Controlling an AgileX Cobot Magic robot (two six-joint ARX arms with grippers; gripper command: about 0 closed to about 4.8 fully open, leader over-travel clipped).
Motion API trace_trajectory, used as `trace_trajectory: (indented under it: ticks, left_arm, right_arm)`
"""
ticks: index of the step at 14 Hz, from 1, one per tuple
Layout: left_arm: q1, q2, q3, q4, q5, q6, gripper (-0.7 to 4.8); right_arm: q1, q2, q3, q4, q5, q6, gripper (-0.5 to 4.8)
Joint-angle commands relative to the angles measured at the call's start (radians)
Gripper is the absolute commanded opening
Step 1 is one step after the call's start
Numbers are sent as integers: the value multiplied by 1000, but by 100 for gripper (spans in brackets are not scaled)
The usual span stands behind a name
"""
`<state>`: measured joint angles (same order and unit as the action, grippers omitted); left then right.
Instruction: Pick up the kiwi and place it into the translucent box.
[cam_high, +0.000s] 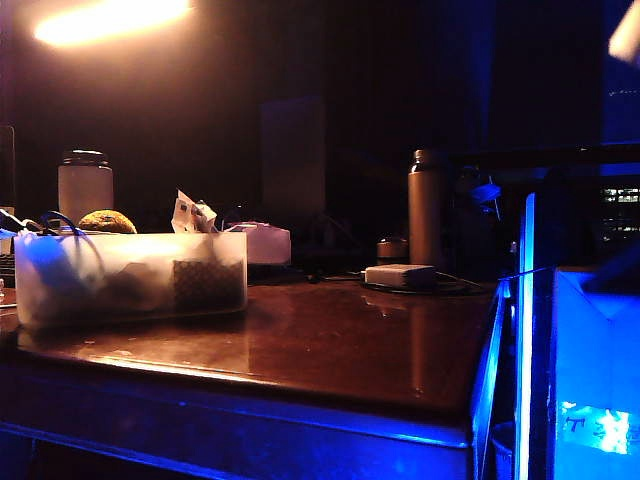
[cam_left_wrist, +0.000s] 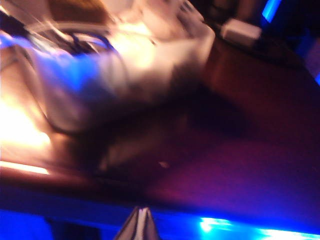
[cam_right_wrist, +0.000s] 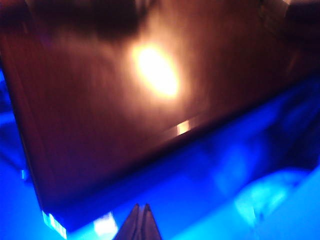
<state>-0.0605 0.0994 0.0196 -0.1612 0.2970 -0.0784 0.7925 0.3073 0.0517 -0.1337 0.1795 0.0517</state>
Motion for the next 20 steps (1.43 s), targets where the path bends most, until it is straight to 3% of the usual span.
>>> trace_trajectory:
  ticks: [1, 7, 16, 20]
  left_arm:
    - [2, 0, -13, 3, -58, 48, -3]
    - [2, 0, -13, 4, -58, 48, -2]
    - [2, 0, -13, 4, -57, 48, -2]
    - [2, 0, -13, 4, -57, 48, -2]
  right_arm:
    - [0, 0, -28, -35, -3, 12, -1]
    - [0, -2, -42, 90, 2, 27, -1]
    - [-5, -39, -43, 63, 2, 27, -1]
    - [-135, -172, -43, 52, 2, 27, -1]
